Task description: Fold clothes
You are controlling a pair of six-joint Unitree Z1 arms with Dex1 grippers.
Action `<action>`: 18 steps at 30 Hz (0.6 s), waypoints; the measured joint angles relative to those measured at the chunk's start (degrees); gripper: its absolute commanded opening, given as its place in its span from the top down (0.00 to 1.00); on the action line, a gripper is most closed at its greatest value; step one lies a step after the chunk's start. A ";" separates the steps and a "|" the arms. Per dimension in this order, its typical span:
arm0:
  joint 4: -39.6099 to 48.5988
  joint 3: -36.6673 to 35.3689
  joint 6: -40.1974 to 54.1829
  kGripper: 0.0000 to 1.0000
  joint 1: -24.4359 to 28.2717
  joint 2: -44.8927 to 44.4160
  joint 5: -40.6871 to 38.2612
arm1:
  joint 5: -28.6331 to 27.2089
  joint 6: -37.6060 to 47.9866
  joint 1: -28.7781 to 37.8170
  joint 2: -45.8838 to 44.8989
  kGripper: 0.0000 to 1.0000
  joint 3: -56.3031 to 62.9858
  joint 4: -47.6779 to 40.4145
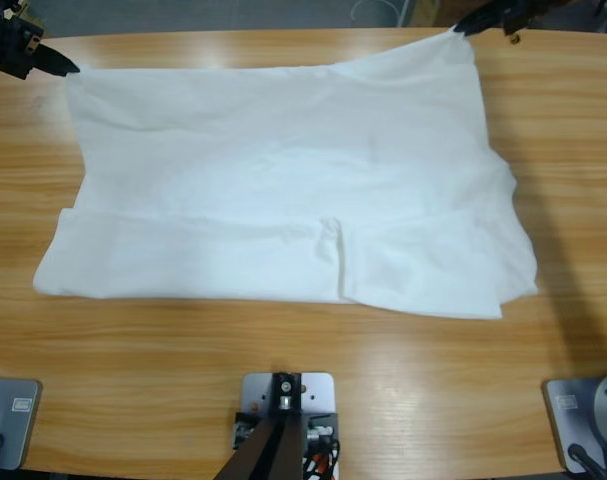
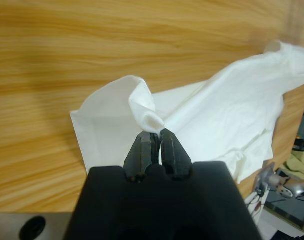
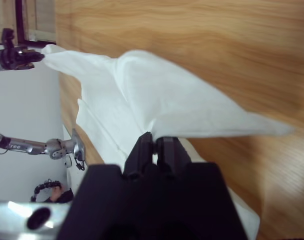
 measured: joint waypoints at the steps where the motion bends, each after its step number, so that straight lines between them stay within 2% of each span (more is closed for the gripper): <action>1: 0.53 0.17 0.05 1.00 0.01 -0.05 -0.15 | 0.00 -0.52 0.00 -0.74 1.00 0.39 0.53; 18: 2.38 8.17 1.80 1.00 1.24 -5.89 -0.83 | -0.44 -4.62 1.68 -14.44 1.00 19.57 1.54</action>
